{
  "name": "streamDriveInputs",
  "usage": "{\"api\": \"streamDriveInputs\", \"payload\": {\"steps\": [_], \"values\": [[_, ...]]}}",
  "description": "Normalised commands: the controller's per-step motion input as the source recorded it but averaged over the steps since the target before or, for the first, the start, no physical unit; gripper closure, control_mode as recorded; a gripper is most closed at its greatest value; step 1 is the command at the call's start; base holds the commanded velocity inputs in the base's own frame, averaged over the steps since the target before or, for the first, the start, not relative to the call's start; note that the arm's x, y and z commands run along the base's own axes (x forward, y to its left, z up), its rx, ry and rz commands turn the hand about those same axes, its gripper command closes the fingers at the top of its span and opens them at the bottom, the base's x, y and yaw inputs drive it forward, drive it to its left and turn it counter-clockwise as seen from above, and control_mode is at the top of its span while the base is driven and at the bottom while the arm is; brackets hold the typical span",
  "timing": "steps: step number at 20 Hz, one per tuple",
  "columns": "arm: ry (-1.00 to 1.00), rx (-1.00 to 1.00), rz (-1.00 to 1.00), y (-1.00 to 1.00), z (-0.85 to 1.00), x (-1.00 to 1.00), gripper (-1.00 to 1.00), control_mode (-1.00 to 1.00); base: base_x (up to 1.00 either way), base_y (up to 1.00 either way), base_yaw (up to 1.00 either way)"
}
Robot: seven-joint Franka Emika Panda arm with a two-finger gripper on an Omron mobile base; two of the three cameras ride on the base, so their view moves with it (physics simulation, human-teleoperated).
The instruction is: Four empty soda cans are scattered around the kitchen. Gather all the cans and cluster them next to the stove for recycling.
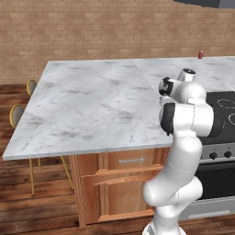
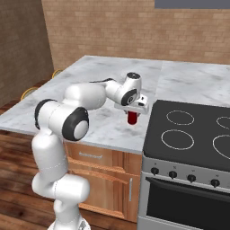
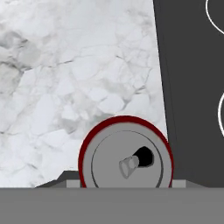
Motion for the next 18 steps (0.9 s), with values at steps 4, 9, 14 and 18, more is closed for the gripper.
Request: {"api": "streamDriveInputs", "payload": {"steps": [4, 9, 14, 18], "values": [[0.02, 0.00, 0.00, -0.06, -0.25, 0.32, 1.00, -1.00, 0.00, 0.00, 0.00], [0.03, 0.00, 0.00, -0.01, -0.28, 0.33, 1.00, -1.00, 0.00, 0.00, 0.00], [0.01, 0.00, 0.00, 0.00, -0.20, 0.26, 1.00, -1.00, 0.00, 0.00, 0.00], [0.00, 0.00, 0.00, -0.04, -0.14, 0.20, 1.00, -1.00, 0.00, 0.00, 0.00]]}}
